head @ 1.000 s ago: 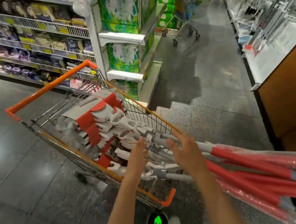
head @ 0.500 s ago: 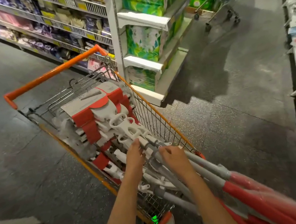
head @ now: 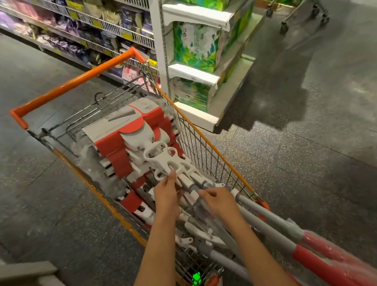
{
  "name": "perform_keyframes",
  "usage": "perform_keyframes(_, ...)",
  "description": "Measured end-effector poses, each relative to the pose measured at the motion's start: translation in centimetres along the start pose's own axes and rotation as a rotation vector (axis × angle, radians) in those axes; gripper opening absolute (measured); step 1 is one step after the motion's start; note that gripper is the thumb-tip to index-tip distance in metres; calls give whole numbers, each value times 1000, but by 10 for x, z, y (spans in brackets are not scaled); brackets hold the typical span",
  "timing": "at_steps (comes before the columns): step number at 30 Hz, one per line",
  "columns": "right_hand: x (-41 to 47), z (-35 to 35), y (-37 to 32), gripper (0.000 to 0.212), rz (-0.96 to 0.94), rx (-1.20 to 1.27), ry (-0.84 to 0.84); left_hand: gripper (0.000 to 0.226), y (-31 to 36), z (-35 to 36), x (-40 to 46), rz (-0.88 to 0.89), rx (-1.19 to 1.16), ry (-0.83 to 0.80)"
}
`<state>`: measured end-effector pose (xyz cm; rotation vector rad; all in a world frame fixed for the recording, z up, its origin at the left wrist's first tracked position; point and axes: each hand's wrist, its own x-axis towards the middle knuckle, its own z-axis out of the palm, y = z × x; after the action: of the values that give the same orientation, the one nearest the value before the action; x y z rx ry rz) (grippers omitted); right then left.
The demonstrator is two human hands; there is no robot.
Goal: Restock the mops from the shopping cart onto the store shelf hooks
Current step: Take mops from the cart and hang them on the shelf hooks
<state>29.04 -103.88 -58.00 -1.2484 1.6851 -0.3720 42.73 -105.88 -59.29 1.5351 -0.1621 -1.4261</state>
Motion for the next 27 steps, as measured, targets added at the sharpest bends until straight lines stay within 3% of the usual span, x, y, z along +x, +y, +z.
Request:
perform_keyframes(5, -10, -4, -19, 58, -46, 6, 96, 19, 18, -1, -8, -5, -34, -19)
perform_keyframes(18, -72, -20, -42, 27, -107, -109, 278, 18, 32, -15, -54, 33, -79, -194)
perform_keyframes(27, -128, -27, -74, 38, -169, -153, 445, 16, 69, -25, -101, 153, -111, -383)
